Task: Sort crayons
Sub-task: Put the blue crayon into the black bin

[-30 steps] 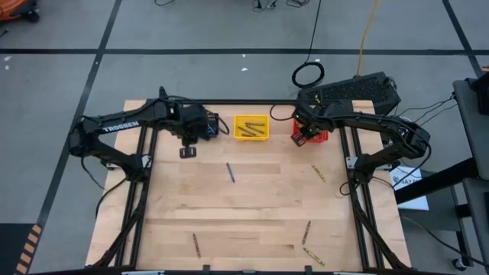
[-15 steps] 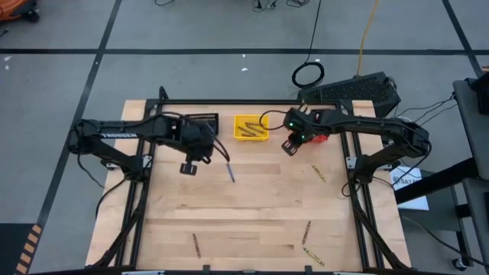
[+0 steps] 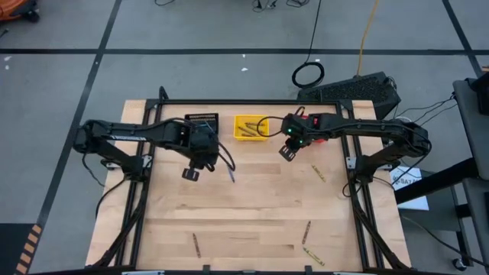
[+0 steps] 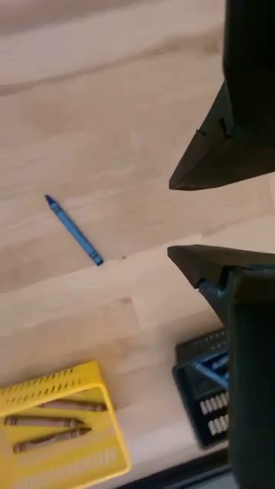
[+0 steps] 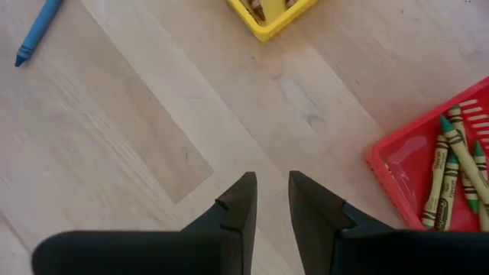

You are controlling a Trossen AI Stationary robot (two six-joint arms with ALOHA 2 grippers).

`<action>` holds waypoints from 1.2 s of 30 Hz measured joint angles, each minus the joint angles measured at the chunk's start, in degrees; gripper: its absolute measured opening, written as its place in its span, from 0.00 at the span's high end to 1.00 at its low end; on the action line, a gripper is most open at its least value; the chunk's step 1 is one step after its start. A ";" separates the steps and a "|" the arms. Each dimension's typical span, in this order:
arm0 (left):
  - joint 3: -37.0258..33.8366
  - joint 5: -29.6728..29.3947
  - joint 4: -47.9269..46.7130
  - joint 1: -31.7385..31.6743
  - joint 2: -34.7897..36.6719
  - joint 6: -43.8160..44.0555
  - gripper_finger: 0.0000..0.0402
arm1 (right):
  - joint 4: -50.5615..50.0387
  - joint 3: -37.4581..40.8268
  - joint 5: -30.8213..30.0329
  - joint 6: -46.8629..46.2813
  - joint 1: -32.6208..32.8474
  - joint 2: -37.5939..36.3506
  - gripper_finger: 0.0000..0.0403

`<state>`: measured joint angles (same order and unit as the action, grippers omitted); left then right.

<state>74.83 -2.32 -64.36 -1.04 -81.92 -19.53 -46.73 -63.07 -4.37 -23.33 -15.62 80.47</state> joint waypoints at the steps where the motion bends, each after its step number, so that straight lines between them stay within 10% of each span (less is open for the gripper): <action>1: 0.00 -0.28 0.08 -0.04 -0.73 -1.62 0.70 | -0.01 0.00 0.00 0.02 0.00 0.00 0.84; 36: 0.00 0.41 18.96 2.23 -26.59 -23.37 0.69 | 0.20 0.00 -0.03 -2.83 0.00 0.00 0.84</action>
<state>74.83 -1.91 -45.40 1.19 -108.52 -42.90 -46.52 -63.07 -4.40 -26.16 -15.62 80.47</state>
